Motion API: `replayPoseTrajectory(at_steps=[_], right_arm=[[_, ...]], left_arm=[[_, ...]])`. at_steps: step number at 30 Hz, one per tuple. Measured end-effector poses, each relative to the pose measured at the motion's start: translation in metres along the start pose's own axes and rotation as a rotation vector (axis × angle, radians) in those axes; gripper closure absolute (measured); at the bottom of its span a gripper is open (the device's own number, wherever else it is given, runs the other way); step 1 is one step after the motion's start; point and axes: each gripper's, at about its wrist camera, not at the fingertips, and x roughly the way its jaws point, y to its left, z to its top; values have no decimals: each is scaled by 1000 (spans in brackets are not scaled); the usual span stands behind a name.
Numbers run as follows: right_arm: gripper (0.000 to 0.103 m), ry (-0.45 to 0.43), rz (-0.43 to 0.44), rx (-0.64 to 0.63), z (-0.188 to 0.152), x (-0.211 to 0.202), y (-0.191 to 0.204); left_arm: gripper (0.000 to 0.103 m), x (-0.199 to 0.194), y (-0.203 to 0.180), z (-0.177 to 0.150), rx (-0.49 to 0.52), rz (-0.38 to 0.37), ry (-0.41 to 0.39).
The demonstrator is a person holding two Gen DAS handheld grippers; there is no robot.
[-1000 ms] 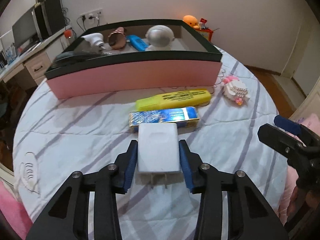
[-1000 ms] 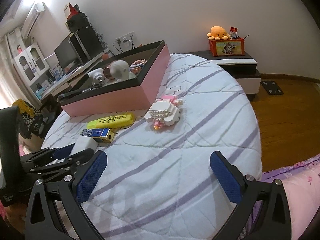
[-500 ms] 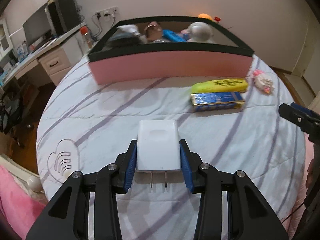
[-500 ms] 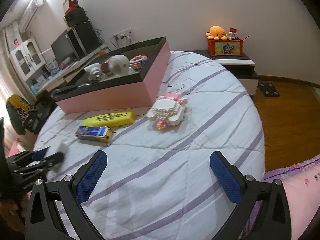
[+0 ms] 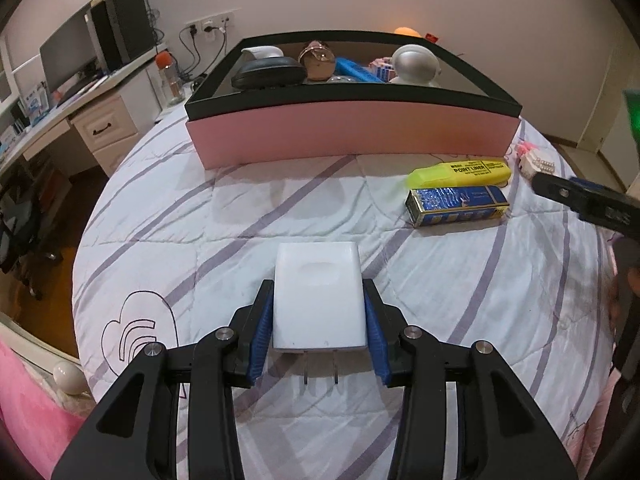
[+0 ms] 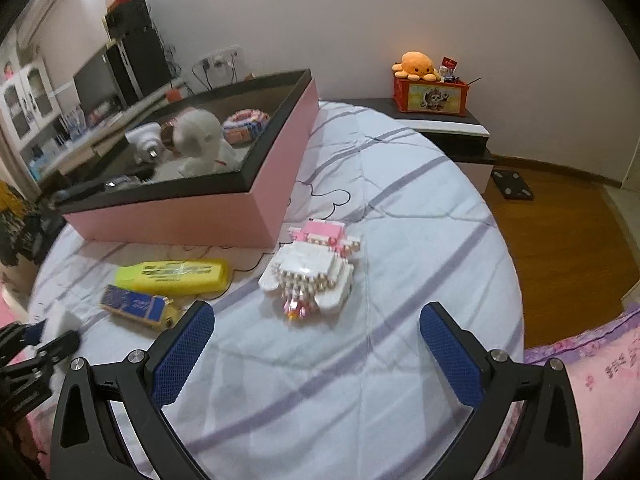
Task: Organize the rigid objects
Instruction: 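Grasp the white charger with the left tool while the right tool grasps the white block figure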
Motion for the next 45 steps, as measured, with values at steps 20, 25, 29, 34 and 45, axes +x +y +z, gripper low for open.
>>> replayPoseTrajectory(at_steps=[20,25,29,34,45], right_arm=[[5,36,-100,3,25,30,-2],[11,35,-109,11,25,30,-3],[56,8,-87,24,22,22,-6],[56,2,-28,38,15,14,-11],[56,4,84,-27,-22,-15,22]], left_arm=[[57,1,1,-2,31,-27,-28],[52,0,2,-4,29,-26,-30],[47,0,4,-6,28,-35,-33],[39,0,5,-8,34,-44,-29],[42,-2,8,-11,33,-56,-57]])
